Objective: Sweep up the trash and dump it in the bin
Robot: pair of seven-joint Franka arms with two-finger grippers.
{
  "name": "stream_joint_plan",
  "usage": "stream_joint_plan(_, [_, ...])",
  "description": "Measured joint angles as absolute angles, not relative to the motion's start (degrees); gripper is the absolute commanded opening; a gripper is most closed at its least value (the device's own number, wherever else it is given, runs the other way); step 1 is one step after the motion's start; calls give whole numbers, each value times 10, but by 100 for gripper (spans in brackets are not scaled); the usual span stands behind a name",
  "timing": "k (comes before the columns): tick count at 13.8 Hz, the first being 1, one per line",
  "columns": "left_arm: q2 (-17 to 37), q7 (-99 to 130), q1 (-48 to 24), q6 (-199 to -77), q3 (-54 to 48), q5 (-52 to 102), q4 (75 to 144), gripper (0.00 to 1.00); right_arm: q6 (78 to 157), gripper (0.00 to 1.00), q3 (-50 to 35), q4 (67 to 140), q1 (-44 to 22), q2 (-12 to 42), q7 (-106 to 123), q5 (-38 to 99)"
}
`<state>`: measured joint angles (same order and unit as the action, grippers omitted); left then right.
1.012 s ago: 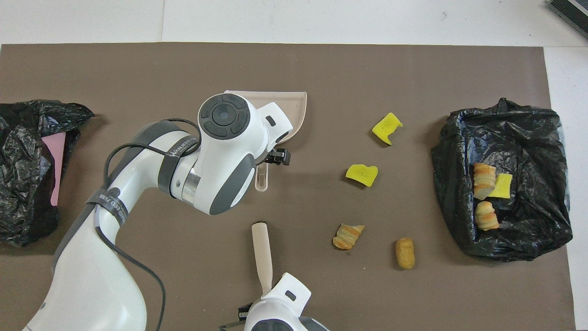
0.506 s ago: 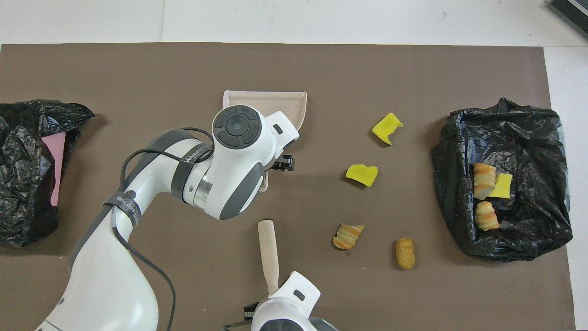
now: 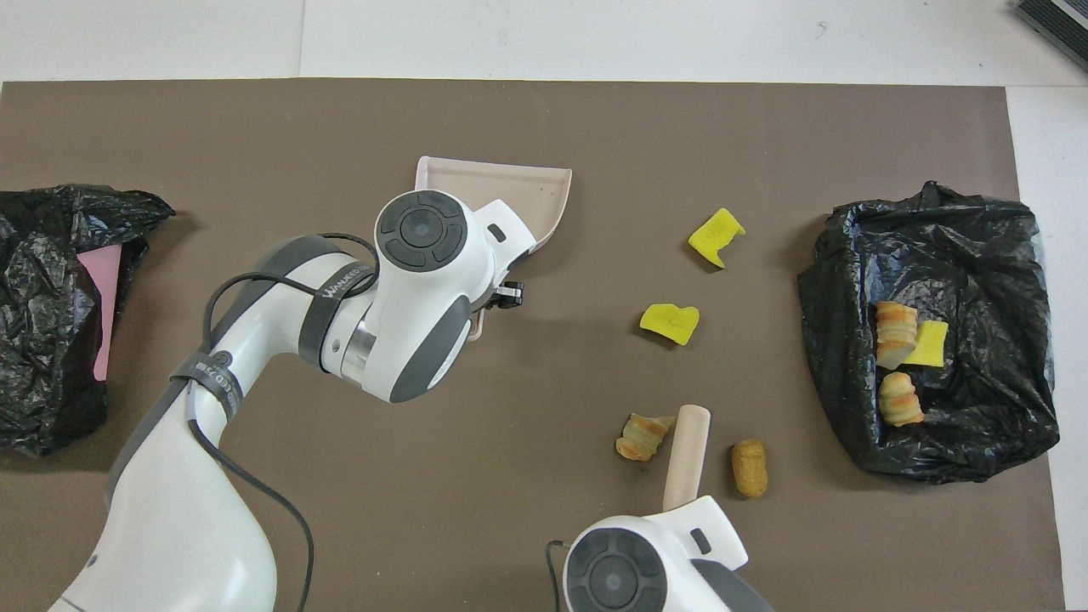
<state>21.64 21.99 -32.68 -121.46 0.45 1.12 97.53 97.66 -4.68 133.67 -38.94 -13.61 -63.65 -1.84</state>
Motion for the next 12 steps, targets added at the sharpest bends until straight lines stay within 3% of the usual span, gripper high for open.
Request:
stream_joint_plan(6, [171,126,-283,-1179,12,7,974,0,919,0,-46,1367,-301,-139,-637,-51])
stream_joint_plan(12, [123,-129,-193,-1097,16,6,969,0,978,0,-46,1488,-286,-215,-633,-47])
